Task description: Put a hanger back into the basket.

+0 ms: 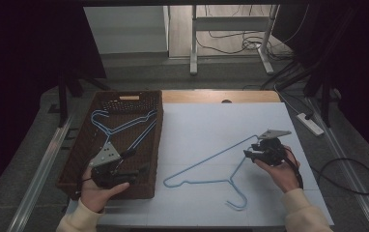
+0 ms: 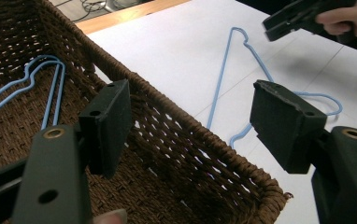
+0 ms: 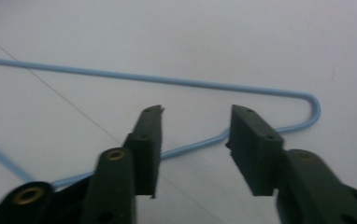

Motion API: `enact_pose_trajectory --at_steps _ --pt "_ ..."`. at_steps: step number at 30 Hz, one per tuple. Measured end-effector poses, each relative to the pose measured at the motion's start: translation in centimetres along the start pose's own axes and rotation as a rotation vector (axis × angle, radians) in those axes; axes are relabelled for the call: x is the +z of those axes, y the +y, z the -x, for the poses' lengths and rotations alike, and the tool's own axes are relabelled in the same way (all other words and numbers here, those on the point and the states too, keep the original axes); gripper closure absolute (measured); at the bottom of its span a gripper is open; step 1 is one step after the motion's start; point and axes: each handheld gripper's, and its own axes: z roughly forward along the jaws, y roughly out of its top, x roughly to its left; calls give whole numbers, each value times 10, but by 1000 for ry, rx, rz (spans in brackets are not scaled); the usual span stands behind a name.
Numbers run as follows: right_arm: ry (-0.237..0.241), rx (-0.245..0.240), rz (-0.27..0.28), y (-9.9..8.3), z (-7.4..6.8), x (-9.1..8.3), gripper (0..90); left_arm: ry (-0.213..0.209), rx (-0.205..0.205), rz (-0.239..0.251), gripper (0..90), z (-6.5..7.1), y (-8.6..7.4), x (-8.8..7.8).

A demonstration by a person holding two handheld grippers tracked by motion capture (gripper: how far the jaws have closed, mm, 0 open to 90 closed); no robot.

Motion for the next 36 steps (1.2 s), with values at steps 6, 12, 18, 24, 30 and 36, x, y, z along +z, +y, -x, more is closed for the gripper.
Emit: enact_pose_trajectory --at_steps 6,12,18,24,30,36 --pt "-26 -36 -97 13 12 26 829 1 -1 0 306 -1 0 0" --pt "-56 -68 -171 26 20 43 899 3 -1 -3 306 -1 -1 1" --pt "-78 -50 -212 31 31 57 899 3 -2 0 306 -1 -1 -1" --pt "-88 -3 -231 26 41 59 899 3 -6 0 306 -2 -2 -1" --pt "-77 32 -242 20 47 52 899 1 -5 1 307 -1 -1 -1" --pt "-79 84 -249 3 52 35 900 1 -4 0 306 -1 -1 -1"
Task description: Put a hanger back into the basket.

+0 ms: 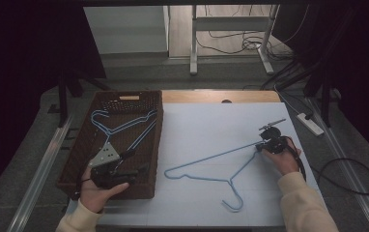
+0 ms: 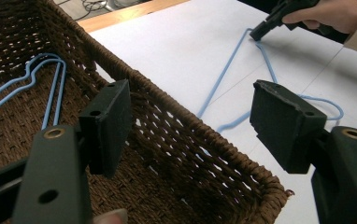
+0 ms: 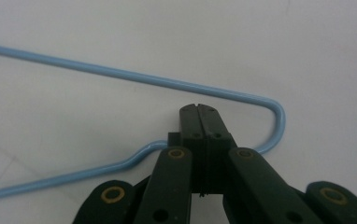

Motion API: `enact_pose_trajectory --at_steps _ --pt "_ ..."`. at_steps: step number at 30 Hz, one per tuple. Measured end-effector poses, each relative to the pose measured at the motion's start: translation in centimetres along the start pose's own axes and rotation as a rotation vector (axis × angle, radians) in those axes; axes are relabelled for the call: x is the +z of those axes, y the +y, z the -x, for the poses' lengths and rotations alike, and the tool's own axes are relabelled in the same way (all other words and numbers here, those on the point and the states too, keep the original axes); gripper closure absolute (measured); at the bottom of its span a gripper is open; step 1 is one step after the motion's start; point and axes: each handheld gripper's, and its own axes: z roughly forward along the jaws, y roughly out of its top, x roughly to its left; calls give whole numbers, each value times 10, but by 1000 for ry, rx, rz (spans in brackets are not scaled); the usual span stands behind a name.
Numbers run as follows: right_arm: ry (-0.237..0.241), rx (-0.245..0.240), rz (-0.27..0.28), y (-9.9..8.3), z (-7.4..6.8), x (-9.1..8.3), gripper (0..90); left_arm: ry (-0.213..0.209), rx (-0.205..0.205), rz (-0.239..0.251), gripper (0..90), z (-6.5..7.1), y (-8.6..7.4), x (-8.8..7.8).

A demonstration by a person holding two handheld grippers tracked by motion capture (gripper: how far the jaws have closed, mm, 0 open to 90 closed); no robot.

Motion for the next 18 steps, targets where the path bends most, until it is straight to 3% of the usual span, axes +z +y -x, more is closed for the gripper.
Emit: enact_pose_trajectory --at_steps 4,9,18 --pt "0 19 -8 -12 1 -8 899 0 -2 1 307 0 0 0" --pt "2 56 -16 -42 -3 -25 900 -2 -2 -1 308 0 0 0" --pt "32 53 -23 -79 -20 -47 900 -1 -2 0 309 0 1 1"
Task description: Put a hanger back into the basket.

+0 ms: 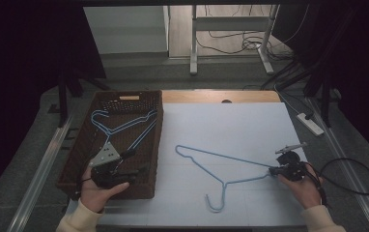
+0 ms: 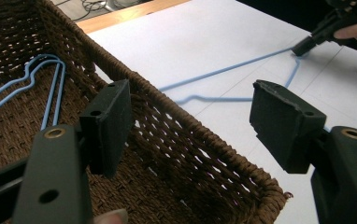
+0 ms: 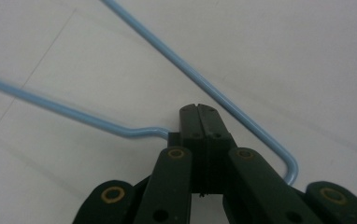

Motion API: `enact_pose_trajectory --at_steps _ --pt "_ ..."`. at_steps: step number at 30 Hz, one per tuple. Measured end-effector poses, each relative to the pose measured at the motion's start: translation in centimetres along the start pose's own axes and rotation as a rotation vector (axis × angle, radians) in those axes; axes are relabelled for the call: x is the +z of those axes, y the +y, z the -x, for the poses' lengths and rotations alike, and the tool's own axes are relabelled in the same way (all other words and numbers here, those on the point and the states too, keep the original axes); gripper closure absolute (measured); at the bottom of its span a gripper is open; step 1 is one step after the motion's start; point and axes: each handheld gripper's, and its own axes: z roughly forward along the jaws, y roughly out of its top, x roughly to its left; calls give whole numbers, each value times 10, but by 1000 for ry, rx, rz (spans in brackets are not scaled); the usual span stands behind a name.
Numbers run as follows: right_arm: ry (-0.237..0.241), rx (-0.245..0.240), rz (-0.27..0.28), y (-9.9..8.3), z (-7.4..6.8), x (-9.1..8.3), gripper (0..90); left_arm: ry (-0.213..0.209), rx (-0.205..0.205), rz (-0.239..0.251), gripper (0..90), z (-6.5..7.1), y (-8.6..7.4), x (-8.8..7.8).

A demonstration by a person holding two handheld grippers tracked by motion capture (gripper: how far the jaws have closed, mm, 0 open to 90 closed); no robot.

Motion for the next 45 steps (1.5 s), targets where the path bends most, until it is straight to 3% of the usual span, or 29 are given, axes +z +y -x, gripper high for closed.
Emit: enact_pose_trajectory --at_steps 5,12,17,22,24,45 --pt "26 -8 -17 -13 -12 -8 900 1 0 0 309 -1 0 0" --pt "66 -62 -38 -25 -36 -15 900 0 1 0 310 0 0 0" --pt "161 -91 -60 -28 -59 -13 900 1 1 0 310 -1 0 0" --pt "178 -104 -57 -28 -67 -12 900 3 -1 -1 310 -2 0 0" --pt "223 -105 -57 -29 -74 -11 900 4 0 0 310 -2 0 0" --pt "300 -260 -67 -13 -130 2 900 4 1 -3 311 -2 0 1"
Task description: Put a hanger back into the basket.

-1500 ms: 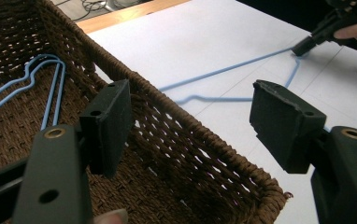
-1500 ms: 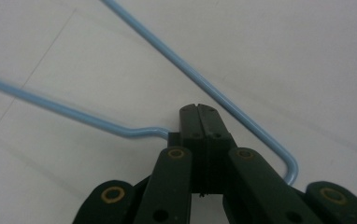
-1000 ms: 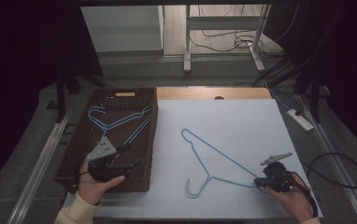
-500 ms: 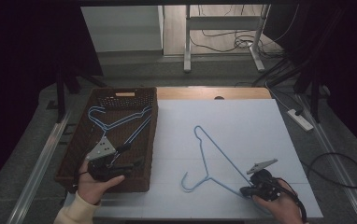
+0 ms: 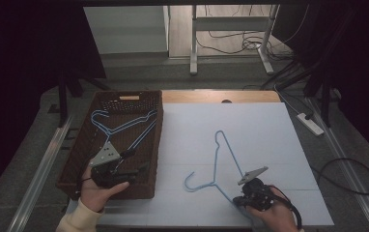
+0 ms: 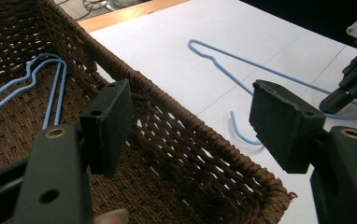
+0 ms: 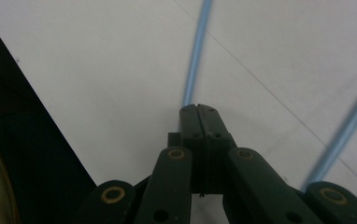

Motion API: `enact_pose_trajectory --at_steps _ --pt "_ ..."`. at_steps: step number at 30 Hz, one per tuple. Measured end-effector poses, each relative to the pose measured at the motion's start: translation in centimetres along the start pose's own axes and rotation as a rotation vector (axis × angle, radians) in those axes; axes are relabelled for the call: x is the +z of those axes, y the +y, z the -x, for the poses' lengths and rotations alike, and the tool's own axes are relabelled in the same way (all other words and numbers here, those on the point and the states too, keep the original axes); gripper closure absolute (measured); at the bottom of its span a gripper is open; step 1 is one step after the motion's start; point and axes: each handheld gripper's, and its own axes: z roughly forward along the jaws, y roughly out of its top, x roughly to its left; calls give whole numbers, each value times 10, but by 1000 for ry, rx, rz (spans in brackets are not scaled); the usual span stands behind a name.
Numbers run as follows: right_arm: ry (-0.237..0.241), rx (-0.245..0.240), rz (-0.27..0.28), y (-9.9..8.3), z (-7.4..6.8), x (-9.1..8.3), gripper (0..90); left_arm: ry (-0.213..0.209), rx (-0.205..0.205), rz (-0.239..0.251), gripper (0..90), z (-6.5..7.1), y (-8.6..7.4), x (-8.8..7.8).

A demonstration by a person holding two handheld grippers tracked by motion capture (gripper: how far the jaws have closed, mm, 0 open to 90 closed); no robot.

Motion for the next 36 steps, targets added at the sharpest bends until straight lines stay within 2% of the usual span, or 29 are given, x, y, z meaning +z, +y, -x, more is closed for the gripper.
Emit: enact_pose_trajectory --at_steps 5,10,12,16,19,20,21,23,26,32,36 --pt "20 -37 -1 12 -5 8 900 1 -1 2 312 -1 0 -1" --pt "28 -41 4 14 -3 9 900 1 -2 2 312 -1 0 -1" --pt "16 -37 14 17 1 9 900 1 -2 1 312 -1 -1 -1" --pt "-50 -9 85 29 26 7 900 1 0 2 311 -1 0 -1" --pt "-92 39 133 42 50 9 900 1 0 2 312 -1 0 -1" --pt "-109 51 142 47 58 9 900 0 2 0 312 0 0 -1" --pt "-109 51 142 47 58 9 900 0 2 0 312 0 0 -1" --pt "-136 86 166 59 76 11 900 0 3 -1 312 0 0 0" --pt "-164 103 173 77 93 17 900 -1 1 0 312 -1 0 0" --pt "-218 131 163 99 114 29 900 -2 0 1 312 -1 -1 -1" --pt "-218 142 159 101 120 33 900 -2 3 3 312 -1 0 -1"
